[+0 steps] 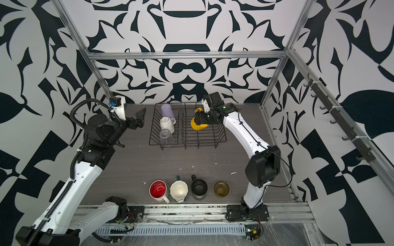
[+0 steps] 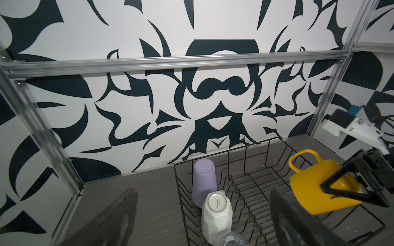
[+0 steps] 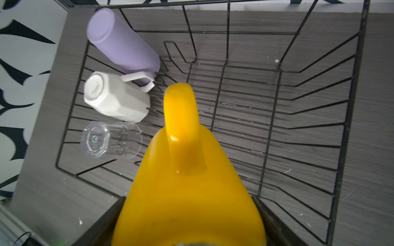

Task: Load cups into a dish rack
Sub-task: Place the cup upside down at the dish rack.

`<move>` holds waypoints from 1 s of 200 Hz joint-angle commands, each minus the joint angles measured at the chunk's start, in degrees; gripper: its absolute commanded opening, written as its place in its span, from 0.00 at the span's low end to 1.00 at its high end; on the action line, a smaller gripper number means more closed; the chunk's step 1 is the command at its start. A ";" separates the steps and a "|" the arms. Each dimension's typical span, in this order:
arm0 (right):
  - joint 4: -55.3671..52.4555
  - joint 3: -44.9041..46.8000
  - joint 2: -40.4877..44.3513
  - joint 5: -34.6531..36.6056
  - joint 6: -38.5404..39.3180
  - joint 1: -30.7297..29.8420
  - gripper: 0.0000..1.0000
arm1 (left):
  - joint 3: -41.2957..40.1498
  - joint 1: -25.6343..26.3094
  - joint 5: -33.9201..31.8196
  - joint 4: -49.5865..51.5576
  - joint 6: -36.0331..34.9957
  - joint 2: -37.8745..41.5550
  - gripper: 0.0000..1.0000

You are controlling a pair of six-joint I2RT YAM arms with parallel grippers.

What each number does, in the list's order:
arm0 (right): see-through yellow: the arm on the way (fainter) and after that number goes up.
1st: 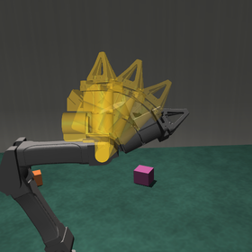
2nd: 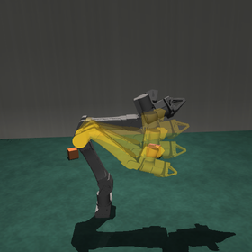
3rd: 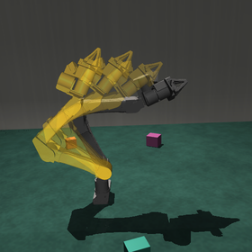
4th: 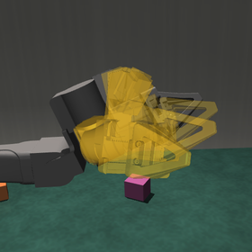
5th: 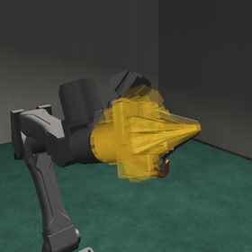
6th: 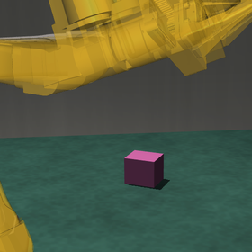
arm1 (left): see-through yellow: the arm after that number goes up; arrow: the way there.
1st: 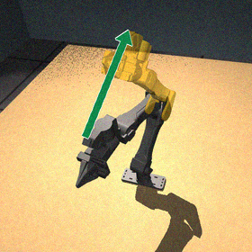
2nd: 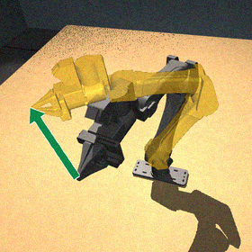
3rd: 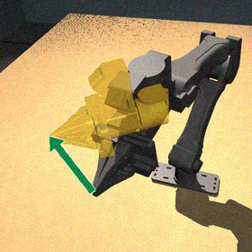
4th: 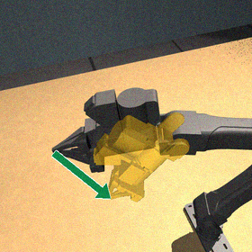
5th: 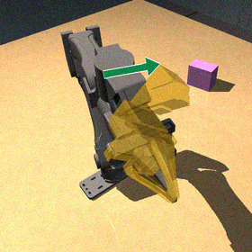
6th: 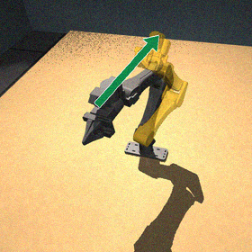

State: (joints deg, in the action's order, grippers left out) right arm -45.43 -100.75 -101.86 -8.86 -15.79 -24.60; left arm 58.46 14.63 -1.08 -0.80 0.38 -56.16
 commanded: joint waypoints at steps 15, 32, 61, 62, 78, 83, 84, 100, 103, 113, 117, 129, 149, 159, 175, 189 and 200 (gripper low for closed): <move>1.53 -6.39 -2.29 3.59 2.73 0.85 0.00 | -0.10 -0.22 -4.25 2.43 -0.03 1.75 0.99; 1.44 -7.71 -4.54 4.05 3.25 1.30 0.00 | -0.22 -0.38 -5.44 3.09 -0.03 2.57 0.99; 0.83 -10.95 -8.49 5.99 4.10 2.16 0.00 | -0.53 -0.31 -6.84 3.95 0.05 3.80 0.99; 0.81 -11.08 -8.64 6.02 4.15 2.22 0.00 | -0.58 -0.35 -6.92 4.04 0.06 3.83 0.99; -0.02 -13.75 -11.27 6.70 4.81 2.58 0.00 | -0.70 -0.32 -7.52 4.65 0.38 4.35 0.99; -0.45 -14.56 -12.07 7.04 4.96 2.70 0.00 | -0.86 -0.33 -7.62 4.89 0.56 4.54 0.99; -0.54 -14.78 -12.23 7.16 5.06 2.71 0.00 | -0.87 -0.32 -7.62 4.95 0.57 4.60 0.99; -1.79 -17.86 -14.81 8.48 5.93 3.04 0.00 | -1.30 -0.33 -7.78 5.67 1.17 5.47 0.99; -2.30 -18.58 -15.30 8.55 6.02 3.13 0.00 | -1.40 -0.35 -7.87 5.82 1.32 5.65 0.99; -4.10 -21.36 -17.29 9.18 6.29 3.43 0.00 | -1.74 -0.33 -8.70 6.52 1.69 6.14 0.99; -4.69 -22.46 -18.06 9.51 6.45 3.50 0.00 | -1.79 -0.34 -9.21 7.01 1.93 6.35 0.99; -5.70 -24.77 -20.05 10.58 6.80 3.76 0.00 | -1.68 -0.33 -10.48 8.79 2.37 6.83 0.99; -6.37 -27.49 -22.74 11.56 7.34 4.12 0.00 | -1.56 -0.37 -11.91 11.13 3.22 7.92 0.99; -6.70 -28.99 -24.14 12.47 7.81 4.18 0.00 | -1.40 -0.37 -13.15 12.06 4.16 8.39 0.99; -6.93 -31.27 -26.13 13.89 8.53 4.44 0.00 | -1.00 -0.40 -13.77 13.95 5.79 8.78 0.99; -7.26 -33.30 -27.89 14.67 8.79 4.73 0.00 | -0.77 -0.40 -14.09 15.39 6.80 9.12 0.99; -7.54 -35.13 -29.41 15.60 9.20 4.91 0.00 | -0.55 -0.39 -15.05 16.44 7.76 9.44 0.99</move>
State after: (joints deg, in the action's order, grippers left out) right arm -53.69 -129.93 -131.92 3.22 -8.32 -20.18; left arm 57.39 14.48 -13.39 11.51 4.97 -47.81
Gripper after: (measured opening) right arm 0.852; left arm 0.993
